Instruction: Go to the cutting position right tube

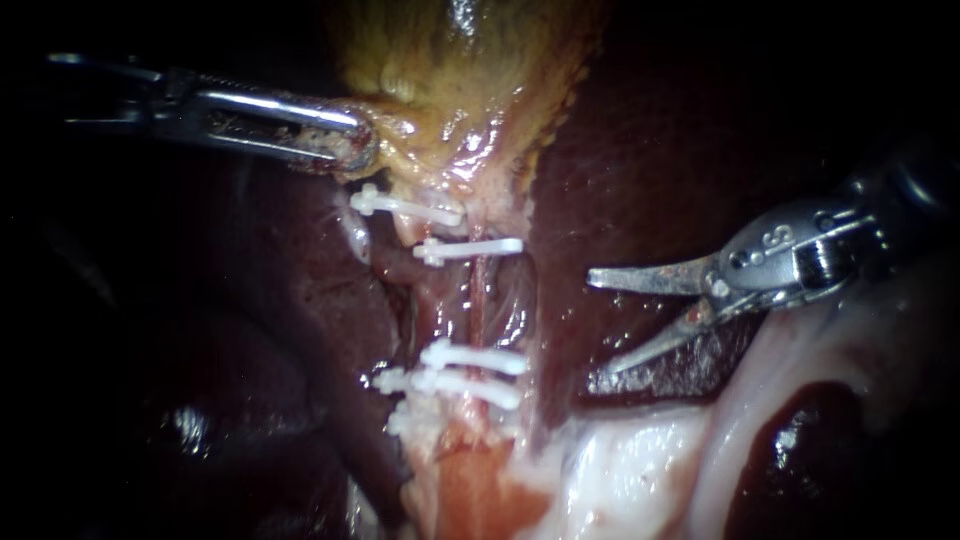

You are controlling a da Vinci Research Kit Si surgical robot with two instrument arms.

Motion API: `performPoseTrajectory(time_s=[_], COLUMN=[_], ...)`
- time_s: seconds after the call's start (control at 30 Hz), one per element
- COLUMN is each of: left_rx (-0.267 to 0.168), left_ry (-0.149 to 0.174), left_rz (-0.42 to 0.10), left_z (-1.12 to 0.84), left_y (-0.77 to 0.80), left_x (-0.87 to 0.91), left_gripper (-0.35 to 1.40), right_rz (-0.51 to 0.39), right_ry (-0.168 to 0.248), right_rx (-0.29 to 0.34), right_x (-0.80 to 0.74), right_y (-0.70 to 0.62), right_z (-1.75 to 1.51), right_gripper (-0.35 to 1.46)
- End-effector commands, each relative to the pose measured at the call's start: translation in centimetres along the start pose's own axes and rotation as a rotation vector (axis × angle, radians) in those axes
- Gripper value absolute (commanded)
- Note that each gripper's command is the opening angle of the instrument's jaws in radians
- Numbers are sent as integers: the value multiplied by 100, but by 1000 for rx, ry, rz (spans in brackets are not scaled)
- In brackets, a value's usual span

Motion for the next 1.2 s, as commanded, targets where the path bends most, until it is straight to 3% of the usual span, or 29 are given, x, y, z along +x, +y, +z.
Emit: performPoseTrajectory(time_s=[0.03,0.3,0.47,0.57,0.83,1.2], left_rx=[-2,4,13,13,17,18], left_ry=[-1,-1,15,19,20,20], left_rz=[-1,-18,-29,-29,-27,-27], left_z=[-3,-50,-72,-73,-68,-68], left_y=[1,19,30,33,33,33], left_x=[1,24,39,38,35,35], left_gripper=[-35,-35,-35,-35,-35,-35], right_rz=[0,3,6,4,221,285], right_ry=[0,0,0,0,-4,-16], right_rx=[0,-1,5,4,52,114], right_x=[0,3,9,13,37,40], right_y=[0,1,2,4,19,32], right_z=[0,2,2,3,39,103], right_gripper=[145,145,145,145,140,137])
